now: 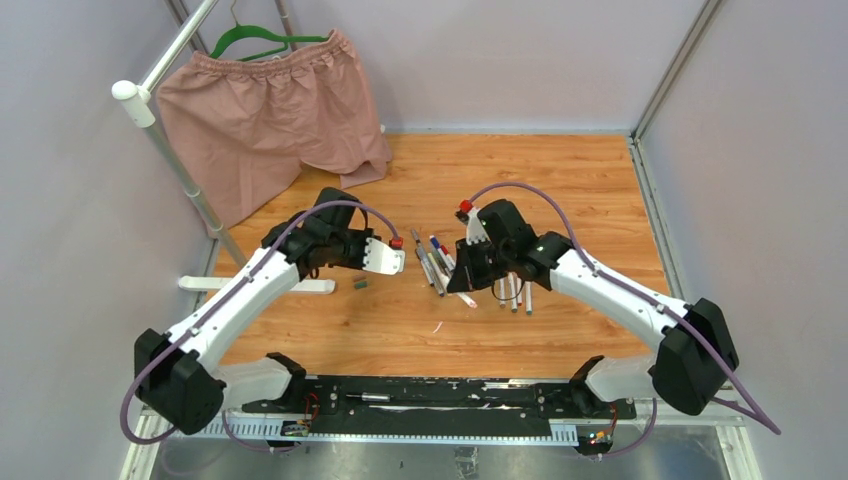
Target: Open the pen caps
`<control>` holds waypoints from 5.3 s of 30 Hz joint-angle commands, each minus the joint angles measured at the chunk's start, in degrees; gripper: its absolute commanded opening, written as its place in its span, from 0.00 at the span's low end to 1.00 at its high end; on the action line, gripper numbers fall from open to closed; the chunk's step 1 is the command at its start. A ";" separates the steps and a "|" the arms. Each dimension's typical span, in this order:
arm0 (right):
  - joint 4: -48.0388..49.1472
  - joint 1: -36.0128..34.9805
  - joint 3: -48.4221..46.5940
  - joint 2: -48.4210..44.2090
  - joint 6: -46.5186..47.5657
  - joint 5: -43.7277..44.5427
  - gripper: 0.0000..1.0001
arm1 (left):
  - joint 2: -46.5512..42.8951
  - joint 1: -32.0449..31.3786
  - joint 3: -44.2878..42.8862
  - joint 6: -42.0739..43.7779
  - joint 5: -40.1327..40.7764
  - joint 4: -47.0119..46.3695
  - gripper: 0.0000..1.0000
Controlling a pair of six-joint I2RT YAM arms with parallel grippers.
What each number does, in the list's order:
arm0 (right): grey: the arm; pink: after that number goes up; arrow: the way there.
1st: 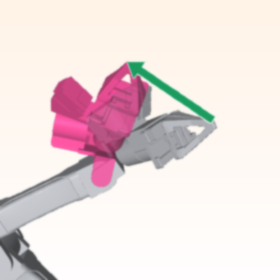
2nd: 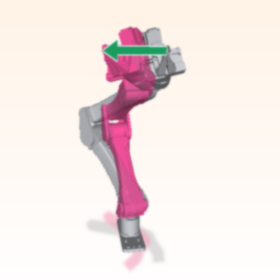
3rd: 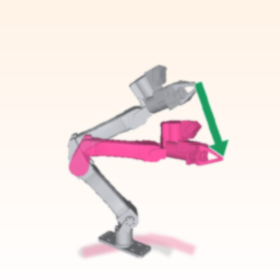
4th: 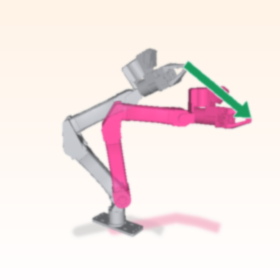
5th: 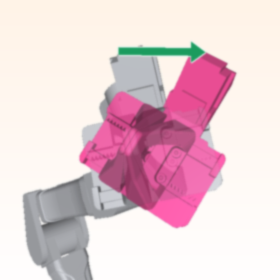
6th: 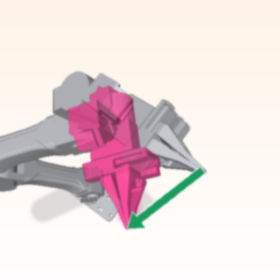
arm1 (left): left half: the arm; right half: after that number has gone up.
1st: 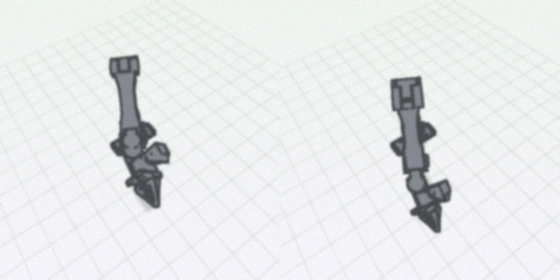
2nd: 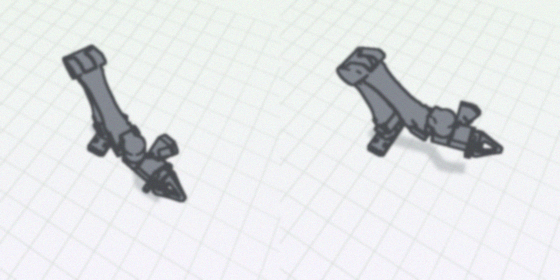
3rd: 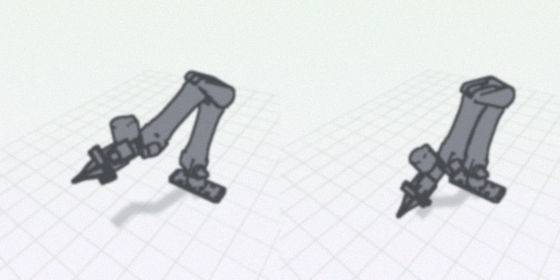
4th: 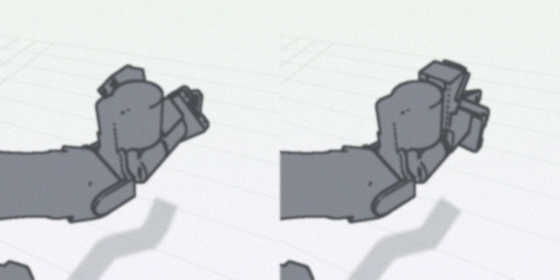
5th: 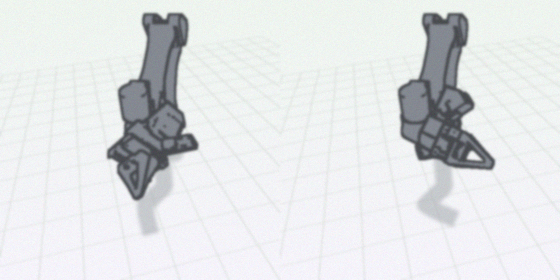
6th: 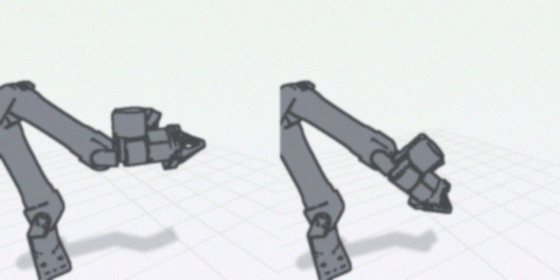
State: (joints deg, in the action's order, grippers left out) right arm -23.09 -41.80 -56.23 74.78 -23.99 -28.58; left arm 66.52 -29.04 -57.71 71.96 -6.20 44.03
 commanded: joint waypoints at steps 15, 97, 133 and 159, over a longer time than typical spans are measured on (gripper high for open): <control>7.50 2.08 7.18 14.15 -0.19 45.82 0.04 | 17.75 -1.10 6.81 -16.72 0.16 -10.47 0.00; 6.53 3.73 -4.79 22.64 9.19 25.49 0.30 | 5.03 12.60 -11.15 -33.12 -4.36 6.77 0.92; 10.03 3.72 -4.01 30.37 10.05 28.50 0.02 | 1.79 12.60 -8.22 -32.93 -9.53 7.56 0.92; -8.04 1.65 -18.00 12.60 9.61 2.10 0.00 | -11.46 11.56 -4.07 -5.44 -20.13 9.58 1.00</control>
State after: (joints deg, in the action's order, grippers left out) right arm -25.50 -38.68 -70.96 88.23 -13.47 -18.74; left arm 57.69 -16.80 -61.98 60.01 -21.96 53.28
